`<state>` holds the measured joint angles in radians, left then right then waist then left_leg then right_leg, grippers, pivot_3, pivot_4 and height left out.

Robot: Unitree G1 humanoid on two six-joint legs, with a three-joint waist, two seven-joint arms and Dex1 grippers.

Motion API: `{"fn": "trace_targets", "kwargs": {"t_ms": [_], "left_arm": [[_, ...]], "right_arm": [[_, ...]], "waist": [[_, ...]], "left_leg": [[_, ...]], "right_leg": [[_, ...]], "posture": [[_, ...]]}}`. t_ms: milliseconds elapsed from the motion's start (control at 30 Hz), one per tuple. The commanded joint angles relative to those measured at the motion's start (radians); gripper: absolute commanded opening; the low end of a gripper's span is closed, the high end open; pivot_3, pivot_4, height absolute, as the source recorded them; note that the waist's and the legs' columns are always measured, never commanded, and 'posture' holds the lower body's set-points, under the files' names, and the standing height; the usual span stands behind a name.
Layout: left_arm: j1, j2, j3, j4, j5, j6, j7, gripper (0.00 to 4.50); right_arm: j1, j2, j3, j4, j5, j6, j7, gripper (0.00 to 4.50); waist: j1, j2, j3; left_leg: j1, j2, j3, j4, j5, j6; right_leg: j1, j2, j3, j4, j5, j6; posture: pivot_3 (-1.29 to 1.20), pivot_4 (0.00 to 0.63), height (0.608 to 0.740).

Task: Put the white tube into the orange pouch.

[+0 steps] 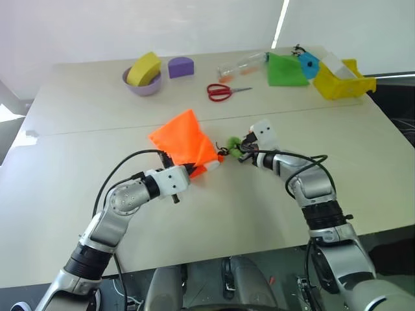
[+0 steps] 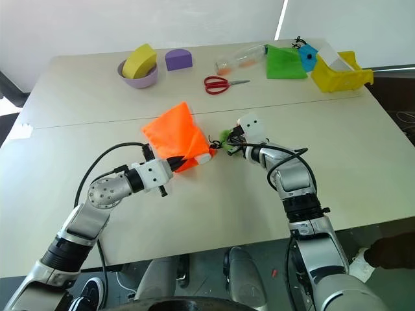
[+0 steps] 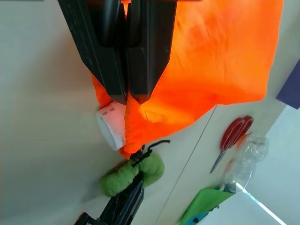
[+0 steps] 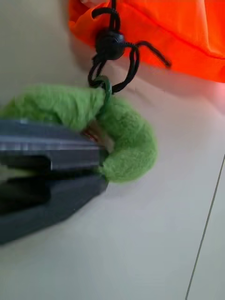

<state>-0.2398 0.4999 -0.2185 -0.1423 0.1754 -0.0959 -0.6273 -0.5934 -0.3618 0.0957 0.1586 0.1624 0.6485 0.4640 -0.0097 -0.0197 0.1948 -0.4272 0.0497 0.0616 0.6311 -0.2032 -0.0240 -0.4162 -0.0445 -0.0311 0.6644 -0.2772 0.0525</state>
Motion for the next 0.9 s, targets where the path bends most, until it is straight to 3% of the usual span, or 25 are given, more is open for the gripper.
{"fn": "trace_targets", "kwargs": {"t_ms": [33, 567, 700, 833, 900], "left_arm": [[0.005, 0.001, 0.011, -0.056, -0.008, 0.001, 0.005, 0.00], [0.033, 0.025, 0.005, -0.062, -0.069, -0.067, -0.054, 0.00], [0.042, 0.042, 0.014, -0.047, -0.075, -0.082, -0.068, 0.00], [0.035, 0.027, 0.026, -0.044, -0.159, 0.021, -0.107, 0.00], [0.026, 0.013, 0.035, -0.058, -0.211, 0.074, -0.120, 0.60]], "right_arm": [[0.047, -0.055, -0.073, -0.102, 0.031, 0.034, 0.022, 0.05], [0.209, -0.279, -0.174, -0.330, 0.201, 0.180, 0.223, 0.05], [0.207, -0.276, -0.174, -0.330, 0.205, 0.178, 0.206, 0.05], [0.198, -0.251, -0.154, -0.318, 0.198, 0.157, 0.188, 0.05], [0.192, -0.239, -0.149, -0.314, 0.198, 0.155, 0.183, 0.00]], "waist": [[0.003, 0.000, 0.000], [-0.001, 0.000, 0.000], [-0.002, 0.000, 0.000], [-0.002, 0.000, 0.000], [-0.002, 0.000, 0.000]], "left_leg": [[0.000, 0.000, 0.000, 0.000, 0.000, 0.000], [0.000, 0.000, 0.000, 0.000, 0.000, 0.000], [0.000, 0.001, 0.000, 0.000, 0.000, 0.000], [0.000, 0.001, 0.000, 0.000, 0.000, 0.000], [0.000, 0.001, 0.000, 0.000, 0.000, 0.000]], "right_leg": [[0.000, 0.000, 0.000, 0.000, 0.000, 0.000], [0.000, -0.001, 0.001, -0.001, 0.000, 0.000], [0.000, 0.000, 0.001, -0.001, 0.000, 0.000], [0.000, 0.000, 0.001, -0.001, 0.000, 0.000], [0.000, 0.000, 0.001, -0.001, 0.000, 0.000]], "posture": [[0.00, 0.150, 0.740], [0.00, 0.150, 0.740], [0.00, 0.150, 0.740], [0.00, 0.150, 0.740], [0.00, 0.150, 0.740]]}}
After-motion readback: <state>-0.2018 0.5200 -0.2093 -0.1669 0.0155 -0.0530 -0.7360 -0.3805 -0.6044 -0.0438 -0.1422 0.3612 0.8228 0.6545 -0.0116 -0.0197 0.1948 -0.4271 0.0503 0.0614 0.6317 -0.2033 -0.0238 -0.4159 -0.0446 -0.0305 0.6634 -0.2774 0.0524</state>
